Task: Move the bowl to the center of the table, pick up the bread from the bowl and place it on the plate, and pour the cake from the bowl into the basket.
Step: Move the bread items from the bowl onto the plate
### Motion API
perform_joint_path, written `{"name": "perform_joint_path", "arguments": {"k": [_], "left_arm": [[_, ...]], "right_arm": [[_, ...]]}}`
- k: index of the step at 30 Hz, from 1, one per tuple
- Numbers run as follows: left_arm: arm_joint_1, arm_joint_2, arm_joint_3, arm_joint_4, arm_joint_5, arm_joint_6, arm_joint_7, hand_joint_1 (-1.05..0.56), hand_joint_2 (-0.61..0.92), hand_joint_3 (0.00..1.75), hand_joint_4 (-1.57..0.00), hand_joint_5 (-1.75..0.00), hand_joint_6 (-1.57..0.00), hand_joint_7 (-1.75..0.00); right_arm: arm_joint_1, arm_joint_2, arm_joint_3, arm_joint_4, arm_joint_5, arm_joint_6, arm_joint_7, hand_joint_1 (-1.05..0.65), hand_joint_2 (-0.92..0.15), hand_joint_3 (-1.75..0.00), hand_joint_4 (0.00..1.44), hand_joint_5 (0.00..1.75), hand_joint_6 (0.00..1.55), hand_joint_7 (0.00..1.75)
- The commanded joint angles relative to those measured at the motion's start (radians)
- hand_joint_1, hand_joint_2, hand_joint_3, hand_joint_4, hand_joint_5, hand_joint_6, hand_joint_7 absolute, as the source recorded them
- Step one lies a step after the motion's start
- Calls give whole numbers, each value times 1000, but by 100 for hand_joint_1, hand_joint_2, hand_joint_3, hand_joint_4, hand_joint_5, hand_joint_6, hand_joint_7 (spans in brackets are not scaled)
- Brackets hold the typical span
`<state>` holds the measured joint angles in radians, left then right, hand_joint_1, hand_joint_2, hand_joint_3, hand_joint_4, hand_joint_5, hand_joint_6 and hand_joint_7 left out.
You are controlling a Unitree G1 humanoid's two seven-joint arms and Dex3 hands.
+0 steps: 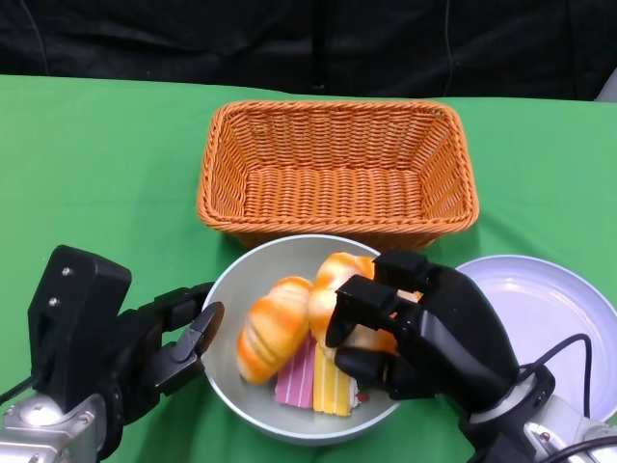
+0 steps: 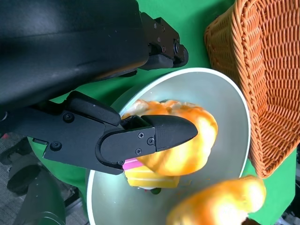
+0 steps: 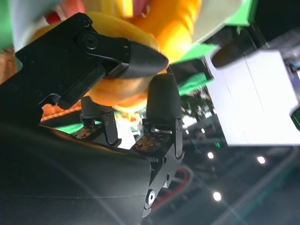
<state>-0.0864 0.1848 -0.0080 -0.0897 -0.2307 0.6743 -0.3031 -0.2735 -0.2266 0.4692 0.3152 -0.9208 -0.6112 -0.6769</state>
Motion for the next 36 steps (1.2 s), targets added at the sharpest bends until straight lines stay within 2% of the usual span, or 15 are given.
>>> {"name": "perform_joint_path", "arguments": {"k": [1, 12, 17, 20, 23, 25, 28, 33, 36], "left_arm": [[14, 17, 2, -1, 18, -25, 6, -71, 92, 60, -1, -64, -25, -2], [38, 38, 6, -4, 71, -131, 5, -74, 92, 60, 0, -63, -23, -1], [44, 55, 20, 8, 79, -187, -9, -75, 92, 59, 0, -64, -22, 0], [47, 56, 25, 7, 79, -205, -4, -76, 92, 58, 0, -66, -23, 0], [56, 51, 31, -2, 89, -242, 13, -74, 92, 56, 0, -73, -25, -1], [63, 48, 35, -4, 97, -277, 19, -74, 92, 56, 0, -76, -26, -2], [71, 50, 37, -9, 111, -317, 31, -72, 92, 58, 0, -76, -26, -2], [80, 51, 41, -22, 125, -341, 42, -69, 92, 61, 0, -73, -26, -1], [88, 52, 45, -35, 123, -336, 42, -68, 92, 62, 0, -70, -26, -1]], "right_arm": [[-7, -13, -24, -32, 12, -15, -36, -28, -48, -128, 105, 175, 78, 175], [26, -39, -81, -131, 97, -95, 3, -23, -35, -133, 103, 175, 76, 175], [60, -49, -127, -210, 150, -108, 64, -22, -30, -149, 103, 175, 76, 175], [74, -48, -151, -239, 179, -111, 99, -22, -29, -152, 103, 175, 75, 175], [98, -58, -188, -270, 224, -113, 142, -19, -23, -163, 104, 175, 78, 175], [122, -68, -215, -294, 254, -99, 182, -19, -16, -171, 104, 175, 78, 175], [162, -86, -263, -323, 283, -78, 231, -18, -12, -174, 103, 175, 77, 175], [228, -113, -335, -341, 335, -31, 314, -19, -12, -173, 101, 175, 73, 172], [260, -121, -370, -341, 353, -7, 348, -19, -16, -169, 100, 175, 72, 171]]}}
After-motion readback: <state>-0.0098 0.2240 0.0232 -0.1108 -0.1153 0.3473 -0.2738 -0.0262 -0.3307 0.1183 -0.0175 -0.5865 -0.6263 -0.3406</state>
